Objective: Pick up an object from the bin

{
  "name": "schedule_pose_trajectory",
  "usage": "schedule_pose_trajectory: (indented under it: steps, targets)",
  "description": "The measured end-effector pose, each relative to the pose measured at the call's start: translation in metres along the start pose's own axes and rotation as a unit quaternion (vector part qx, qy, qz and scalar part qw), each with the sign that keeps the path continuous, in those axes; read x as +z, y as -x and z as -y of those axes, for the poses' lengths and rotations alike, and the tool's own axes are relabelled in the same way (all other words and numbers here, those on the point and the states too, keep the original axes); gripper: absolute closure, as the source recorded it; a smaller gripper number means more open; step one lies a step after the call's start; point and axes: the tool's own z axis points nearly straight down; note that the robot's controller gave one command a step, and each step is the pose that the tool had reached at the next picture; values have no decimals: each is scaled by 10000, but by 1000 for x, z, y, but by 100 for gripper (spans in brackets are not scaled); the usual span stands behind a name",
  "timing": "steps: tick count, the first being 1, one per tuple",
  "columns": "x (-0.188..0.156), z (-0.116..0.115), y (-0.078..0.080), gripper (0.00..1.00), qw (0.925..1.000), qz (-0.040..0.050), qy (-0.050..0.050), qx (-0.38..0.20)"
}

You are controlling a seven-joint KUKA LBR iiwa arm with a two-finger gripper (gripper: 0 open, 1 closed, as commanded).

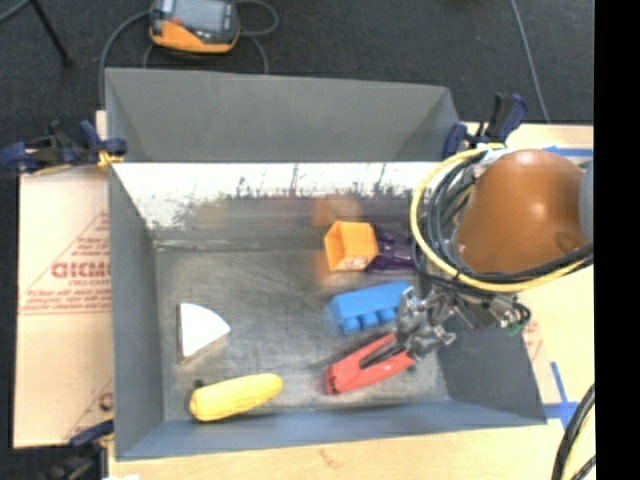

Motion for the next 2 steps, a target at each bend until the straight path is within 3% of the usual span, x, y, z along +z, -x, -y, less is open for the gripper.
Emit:
schedule_pose_trajectory:
  steps: [1, 2]
  targets:
    - [0, 0, 0, 0, 10000, -2, 6, 7]
    - [0, 0, 0, 0, 10000, -2, 7, 10]
